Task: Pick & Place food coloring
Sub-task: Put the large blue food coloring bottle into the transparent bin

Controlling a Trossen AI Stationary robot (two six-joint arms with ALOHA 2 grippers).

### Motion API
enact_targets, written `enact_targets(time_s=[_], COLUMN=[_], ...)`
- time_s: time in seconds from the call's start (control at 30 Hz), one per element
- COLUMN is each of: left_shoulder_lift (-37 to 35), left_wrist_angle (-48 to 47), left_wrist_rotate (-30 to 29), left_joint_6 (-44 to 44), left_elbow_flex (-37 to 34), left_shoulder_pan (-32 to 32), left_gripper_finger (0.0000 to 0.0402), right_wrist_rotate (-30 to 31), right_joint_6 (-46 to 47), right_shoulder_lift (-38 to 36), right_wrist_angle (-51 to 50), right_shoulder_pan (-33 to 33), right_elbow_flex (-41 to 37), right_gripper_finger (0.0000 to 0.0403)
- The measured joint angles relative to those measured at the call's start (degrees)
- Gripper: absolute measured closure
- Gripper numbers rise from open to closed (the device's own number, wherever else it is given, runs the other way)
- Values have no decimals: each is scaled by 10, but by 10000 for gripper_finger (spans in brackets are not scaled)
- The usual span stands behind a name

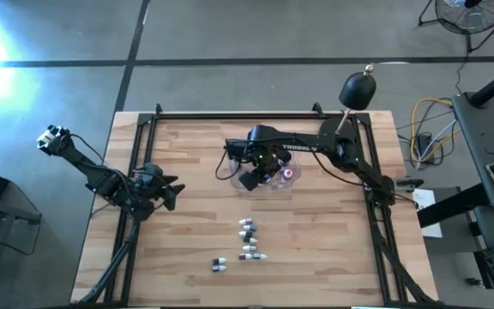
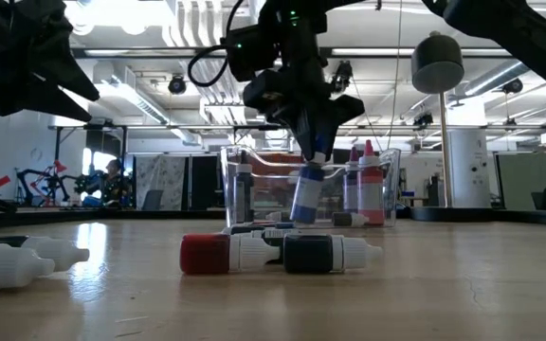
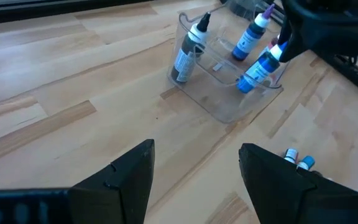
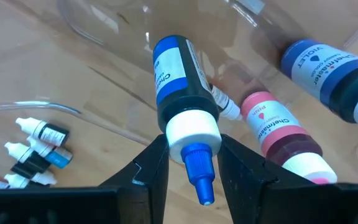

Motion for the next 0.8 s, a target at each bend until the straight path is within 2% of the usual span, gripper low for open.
enact_targets(time_s=[0.23,0.57,0.8], left_shoulder_lift=[1,1,1], left_wrist_angle=[0,0,-1], left_wrist_rotate=[0,0,0], left_joint_6=[0,0,3], left_elbow_flex=[0,0,0], left_shoulder_pan=[0,0,0], left_gripper_finger=[193,193,193], right_wrist_rotate=[1,3,26], right_joint_6=[5,3,-5], right_shoulder_lift=[-1,-1,-1], right_wrist_angle=[0,0,0], right_shoulder_pan=[-4,-10,-10], right_elbow_flex=[-1,-1,-1], right_gripper_finger=[287,238,234])
